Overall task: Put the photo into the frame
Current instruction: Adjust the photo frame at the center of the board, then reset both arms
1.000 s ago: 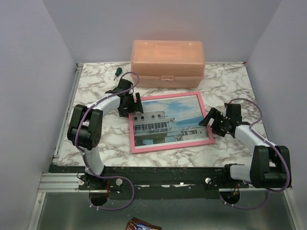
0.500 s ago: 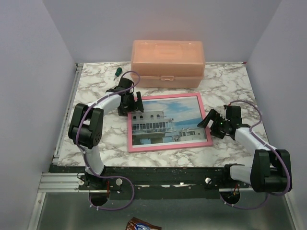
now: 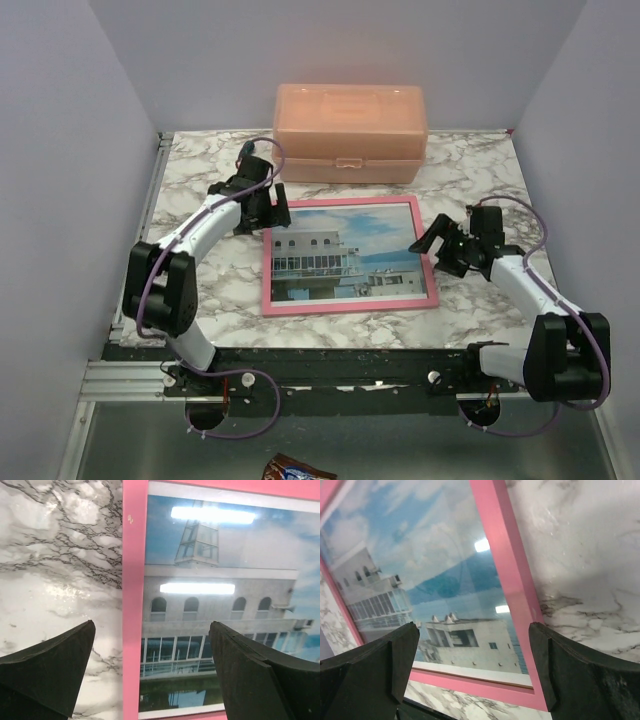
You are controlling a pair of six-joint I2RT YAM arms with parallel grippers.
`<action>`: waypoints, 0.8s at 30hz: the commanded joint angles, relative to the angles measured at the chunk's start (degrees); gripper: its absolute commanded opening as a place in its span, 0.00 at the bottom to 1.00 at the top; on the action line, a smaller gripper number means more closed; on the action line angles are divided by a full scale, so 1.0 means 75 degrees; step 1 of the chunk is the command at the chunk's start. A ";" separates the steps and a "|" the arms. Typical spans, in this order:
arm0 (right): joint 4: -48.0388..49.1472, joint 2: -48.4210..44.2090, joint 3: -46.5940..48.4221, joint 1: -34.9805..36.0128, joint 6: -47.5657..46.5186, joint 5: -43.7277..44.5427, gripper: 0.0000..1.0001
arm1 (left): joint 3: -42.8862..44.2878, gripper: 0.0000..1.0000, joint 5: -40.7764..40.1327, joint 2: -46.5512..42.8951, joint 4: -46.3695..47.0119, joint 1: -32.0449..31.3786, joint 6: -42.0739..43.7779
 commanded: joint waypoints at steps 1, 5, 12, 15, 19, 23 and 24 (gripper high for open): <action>-0.0164 -0.0177 0.0625 0.0042 -0.0036 0.0257 1.00 | -0.0574 0.98 -0.0017 -0.1486 0.0052 -0.0016 0.0083; -0.0191 -0.0471 0.0917 0.0037 -0.0155 0.0196 1.00 | -0.1683 0.98 0.0752 -0.2998 0.0881 -0.0009 0.0014; 0.0135 -0.1183 0.1002 0.0037 -0.0296 0.0005 1.00 | -0.3418 0.98 0.1557 -0.5647 0.2127 -0.0010 -0.0058; 0.0437 -0.1408 0.0819 0.0043 -0.0288 -0.0009 1.00 | -0.4322 0.99 0.1473 -0.7007 0.2842 -0.0003 -0.0168; 0.0872 -0.1563 0.0576 0.0035 -0.0380 0.0126 1.00 | -0.5412 0.98 0.0679 -0.8445 0.3628 0.0003 -0.0081; 0.1219 -0.1520 0.0476 0.0043 -0.0596 0.0643 1.00 | -0.6216 0.99 -0.0106 -0.9211 0.4303 0.0003 0.0617; 0.1339 -0.1508 0.0434 0.0038 -0.0734 0.0792 1.00 | -0.6297 0.99 -0.0304 -0.9315 0.4332 0.0013 0.0812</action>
